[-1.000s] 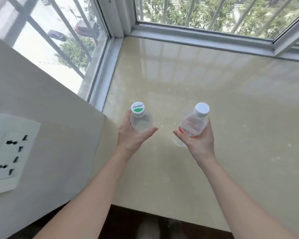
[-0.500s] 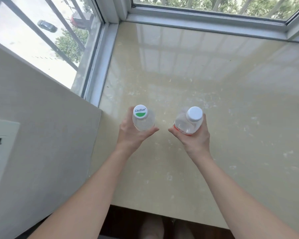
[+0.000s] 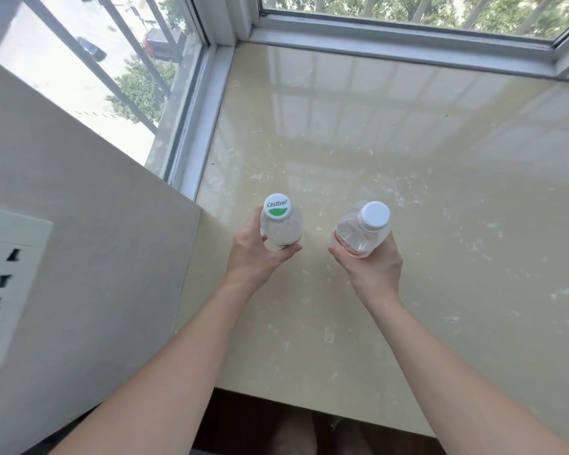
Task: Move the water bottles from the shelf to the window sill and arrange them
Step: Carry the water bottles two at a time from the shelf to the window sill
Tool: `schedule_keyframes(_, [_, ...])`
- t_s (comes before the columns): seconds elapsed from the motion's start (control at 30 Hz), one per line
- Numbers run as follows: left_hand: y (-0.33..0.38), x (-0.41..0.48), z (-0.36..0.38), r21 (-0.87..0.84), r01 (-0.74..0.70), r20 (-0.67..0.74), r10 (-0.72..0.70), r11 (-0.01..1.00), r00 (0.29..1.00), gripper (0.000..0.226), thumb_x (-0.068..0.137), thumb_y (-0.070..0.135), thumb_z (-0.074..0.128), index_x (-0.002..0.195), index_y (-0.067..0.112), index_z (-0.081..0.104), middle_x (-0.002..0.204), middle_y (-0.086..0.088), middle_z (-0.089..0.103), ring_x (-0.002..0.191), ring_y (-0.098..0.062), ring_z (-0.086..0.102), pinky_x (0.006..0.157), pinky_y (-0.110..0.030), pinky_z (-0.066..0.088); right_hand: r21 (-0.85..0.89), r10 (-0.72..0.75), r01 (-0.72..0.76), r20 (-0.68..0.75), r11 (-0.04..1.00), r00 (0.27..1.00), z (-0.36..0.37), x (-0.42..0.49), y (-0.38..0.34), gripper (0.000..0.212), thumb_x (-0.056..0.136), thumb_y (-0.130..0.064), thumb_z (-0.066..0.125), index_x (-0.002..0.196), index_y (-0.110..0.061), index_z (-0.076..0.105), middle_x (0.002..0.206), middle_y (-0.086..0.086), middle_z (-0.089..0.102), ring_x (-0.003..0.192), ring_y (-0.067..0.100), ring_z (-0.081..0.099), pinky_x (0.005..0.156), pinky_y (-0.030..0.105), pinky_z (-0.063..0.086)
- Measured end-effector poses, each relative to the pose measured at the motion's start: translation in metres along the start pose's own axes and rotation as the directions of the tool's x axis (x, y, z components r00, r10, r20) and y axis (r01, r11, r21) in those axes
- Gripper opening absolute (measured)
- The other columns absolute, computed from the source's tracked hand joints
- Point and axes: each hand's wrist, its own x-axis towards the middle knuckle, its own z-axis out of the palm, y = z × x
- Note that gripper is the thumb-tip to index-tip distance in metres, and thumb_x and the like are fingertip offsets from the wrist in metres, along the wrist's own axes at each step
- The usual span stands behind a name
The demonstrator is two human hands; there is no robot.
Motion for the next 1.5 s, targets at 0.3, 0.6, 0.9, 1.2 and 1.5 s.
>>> schedule_keyframes(0.3, [-0.005, -0.023, -0.027, 0.257, 0.123, 0.119, -0.158, 0.959, 0.980, 0.097, 0.075, 0.028, 0.082, 0.151, 0.030, 0.022, 0.151, 0.012, 0.036, 0.135, -0.014, 0.040, 0.098, -0.027, 0.036, -0.207, 0.066, -0.024, 0.197, 0.978, 0.978, -0.036, -0.010, 0.002, 0.088, 0.068, -0.017, 0.082, 0.143, -0.031, 0.038, 0.136, -0.008, 0.046, 0.126, 0.012, 0.047, 0.088, 0.026, 0.040])
schedule_keyframes(0.6, [0.092, -0.064, -0.094, 0.715, -0.047, 0.003, 0.064, 0.698, 0.998, 0.073, 0.087, 0.037, 0.060, 0.151, 0.024, 0.027, 0.144, 0.003, 0.045, 0.126, -0.023, 0.045, 0.094, -0.040, 0.042, -0.665, -0.244, 0.423, 0.350, 0.615, 0.904, -0.133, -0.025, -0.087, 0.064, 0.081, -0.023, 0.067, 0.142, -0.018, 0.048, 0.132, 0.005, 0.054, 0.112, 0.030, 0.053, 0.094, 0.039, 0.045])
schedule_keyframes(0.9, [0.232, -0.104, -0.131, 0.772, -0.293, -0.035, 0.497, 0.564, 0.867, 0.060, 0.082, 0.042, 0.061, 0.137, 0.020, 0.050, 0.129, 0.004, 0.059, 0.118, -0.022, 0.053, 0.097, -0.039, 0.043, -0.683, -0.709, 0.639, 0.251, 0.353, 0.659, -0.188, -0.052, -0.220, 0.048, 0.070, -0.028, 0.080, 0.114, -0.012, 0.068, 0.109, 0.011, 0.067, 0.095, 0.034, 0.064, 0.088, 0.045, 0.054])
schedule_keyframes(1.2, [0.302, -0.141, -0.138, 0.786, -0.341, -0.045, 0.598, 0.516, 0.801, 0.061, 0.087, 0.054, 0.038, 0.139, 0.023, 0.049, 0.132, 0.007, 0.058, 0.124, -0.020, 0.051, 0.107, -0.040, 0.037, -0.616, -0.760, 0.693, 0.226, 0.373, 0.610, -0.216, -0.093, -0.275, 0.052, 0.081, -0.039, 0.068, 0.127, -0.014, 0.063, 0.122, 0.011, 0.064, 0.113, 0.033, 0.059, 0.101, 0.047, 0.050])
schedule_keyframes(1.5, [0.342, -0.145, -0.087, 0.741, -0.516, 0.098, 0.690, 0.430, 0.717, 0.061, 0.088, 0.055, 0.041, 0.140, 0.025, 0.047, 0.135, 0.008, 0.056, 0.126, -0.018, 0.048, 0.107, -0.042, 0.037, -0.708, -0.738, 0.534, 0.028, 0.461, 0.674, -0.282, -0.109, -0.254, 0.052, 0.081, -0.044, 0.053, 0.124, -0.018, 0.065, 0.121, 0.006, 0.066, 0.115, 0.030, 0.058, 0.101, 0.044, 0.048])
